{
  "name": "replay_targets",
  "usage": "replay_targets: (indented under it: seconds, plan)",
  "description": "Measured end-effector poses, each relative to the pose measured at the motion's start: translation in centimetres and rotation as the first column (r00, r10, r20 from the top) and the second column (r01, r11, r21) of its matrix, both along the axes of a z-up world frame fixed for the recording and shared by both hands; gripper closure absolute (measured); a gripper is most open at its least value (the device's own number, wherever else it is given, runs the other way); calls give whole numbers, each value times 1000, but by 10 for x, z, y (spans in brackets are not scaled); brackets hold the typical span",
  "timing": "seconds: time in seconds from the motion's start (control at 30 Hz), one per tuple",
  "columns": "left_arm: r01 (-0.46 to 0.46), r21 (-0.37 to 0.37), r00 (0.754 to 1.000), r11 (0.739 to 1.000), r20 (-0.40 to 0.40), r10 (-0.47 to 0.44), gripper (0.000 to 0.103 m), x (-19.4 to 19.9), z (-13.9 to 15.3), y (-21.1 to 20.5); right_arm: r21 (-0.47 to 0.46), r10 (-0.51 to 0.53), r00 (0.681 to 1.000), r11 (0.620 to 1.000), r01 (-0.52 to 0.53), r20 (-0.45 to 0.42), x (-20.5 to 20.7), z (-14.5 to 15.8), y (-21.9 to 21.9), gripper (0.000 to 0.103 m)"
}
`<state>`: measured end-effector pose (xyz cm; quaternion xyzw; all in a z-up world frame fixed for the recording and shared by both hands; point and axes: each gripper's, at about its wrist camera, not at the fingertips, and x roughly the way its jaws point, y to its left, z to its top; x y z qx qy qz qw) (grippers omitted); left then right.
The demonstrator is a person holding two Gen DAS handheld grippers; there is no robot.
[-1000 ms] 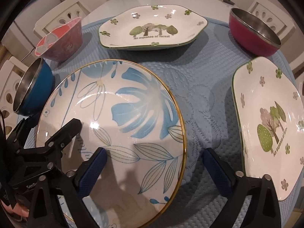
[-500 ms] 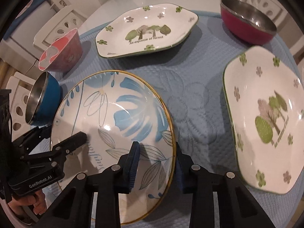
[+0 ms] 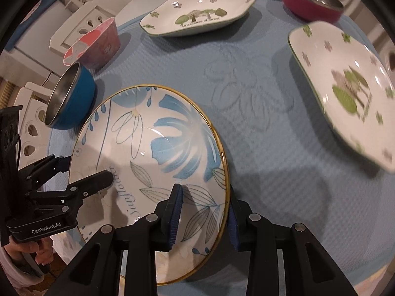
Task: Organize plates and bowls
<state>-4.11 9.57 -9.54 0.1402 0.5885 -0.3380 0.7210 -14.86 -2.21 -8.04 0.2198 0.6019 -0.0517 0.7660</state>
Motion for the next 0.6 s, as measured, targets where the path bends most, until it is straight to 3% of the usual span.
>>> replay_targets:
  seconds: [0.3,0.47,0.6]
  plan:
    - [4,46,1000,999,10,-4,32,-5,-6,-7,21,-61,998,998,62,-26,-10,0,10,68]
    - [-15,68,1000,998,-6,15,32,-5,-5,-5,37,-36,999,999,37,-25,-11,0,7,68]
    - [-78,139,995,987,-44,84,33,-7,-3,-1,51,23,999,998,-21,-34,-10,1,5,68]
